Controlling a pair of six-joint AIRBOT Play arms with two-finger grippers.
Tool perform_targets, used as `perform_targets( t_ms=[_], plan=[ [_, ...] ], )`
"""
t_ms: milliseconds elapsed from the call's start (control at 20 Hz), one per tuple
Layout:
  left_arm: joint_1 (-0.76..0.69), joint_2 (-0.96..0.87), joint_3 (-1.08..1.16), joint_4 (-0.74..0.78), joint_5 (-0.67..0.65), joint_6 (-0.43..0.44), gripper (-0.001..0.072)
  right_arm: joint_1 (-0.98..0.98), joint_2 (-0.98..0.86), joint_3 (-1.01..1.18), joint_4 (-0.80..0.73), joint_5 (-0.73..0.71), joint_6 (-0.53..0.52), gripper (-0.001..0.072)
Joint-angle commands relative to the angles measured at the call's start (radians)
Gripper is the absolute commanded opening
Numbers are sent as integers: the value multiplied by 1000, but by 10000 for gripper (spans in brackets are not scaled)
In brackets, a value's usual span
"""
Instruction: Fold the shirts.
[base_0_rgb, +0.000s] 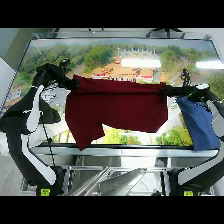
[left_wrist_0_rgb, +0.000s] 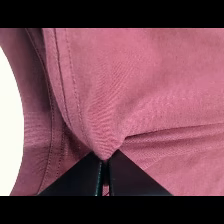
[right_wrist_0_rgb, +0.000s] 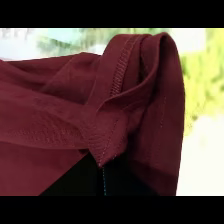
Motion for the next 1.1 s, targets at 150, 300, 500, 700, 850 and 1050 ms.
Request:
perform_targets(
  t_ms=[150,300,500,700,850,1050],
  plan=[
    [-18,0,0,5,6,-8,17,16,18,69,-231,12,206,22],
    [-21,0,0,4,6,-19,17,80,23,134,-446,27,331,21],
    [-20,0,0,5,6,-35,17,183,23,177,-697,18,486,21],
    [-20,3,2,2,28,-34,22,206,30,177,-729,8,511,200],
    [-15,5,77,3,145,-34,700,178,89,180,-730,49,512,331],
    [29,34,153,2,367,-95,699,78,207,180,-760,216,593,429]
  ],
)
